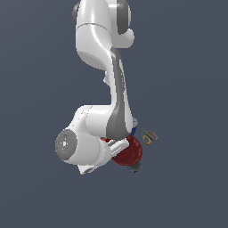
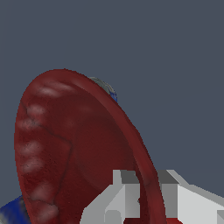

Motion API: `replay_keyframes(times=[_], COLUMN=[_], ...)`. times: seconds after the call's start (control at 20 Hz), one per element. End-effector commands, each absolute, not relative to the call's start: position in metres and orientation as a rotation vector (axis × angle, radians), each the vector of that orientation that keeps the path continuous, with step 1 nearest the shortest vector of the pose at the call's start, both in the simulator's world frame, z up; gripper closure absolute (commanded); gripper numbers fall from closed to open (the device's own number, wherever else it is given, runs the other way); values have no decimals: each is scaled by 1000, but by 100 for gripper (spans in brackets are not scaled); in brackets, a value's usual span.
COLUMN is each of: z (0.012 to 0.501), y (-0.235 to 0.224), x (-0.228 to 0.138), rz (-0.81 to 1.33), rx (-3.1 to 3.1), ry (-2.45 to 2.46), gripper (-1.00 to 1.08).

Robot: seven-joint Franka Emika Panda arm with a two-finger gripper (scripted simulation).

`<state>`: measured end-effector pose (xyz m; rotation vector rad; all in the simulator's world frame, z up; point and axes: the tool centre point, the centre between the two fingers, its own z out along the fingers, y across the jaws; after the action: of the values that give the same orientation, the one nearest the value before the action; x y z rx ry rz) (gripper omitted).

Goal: Pick up a designated object from a clutter of objects.

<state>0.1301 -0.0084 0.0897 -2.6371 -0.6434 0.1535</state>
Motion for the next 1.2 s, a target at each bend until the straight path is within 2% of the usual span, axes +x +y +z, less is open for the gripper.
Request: replay_keyframes(times=[0.0,1.15], z=[107,333], y=[-12,-63], x=[126,59], rz=[149,149], rx=[-2639,-2639], ry=[-643,-643], gripper=[108,108])
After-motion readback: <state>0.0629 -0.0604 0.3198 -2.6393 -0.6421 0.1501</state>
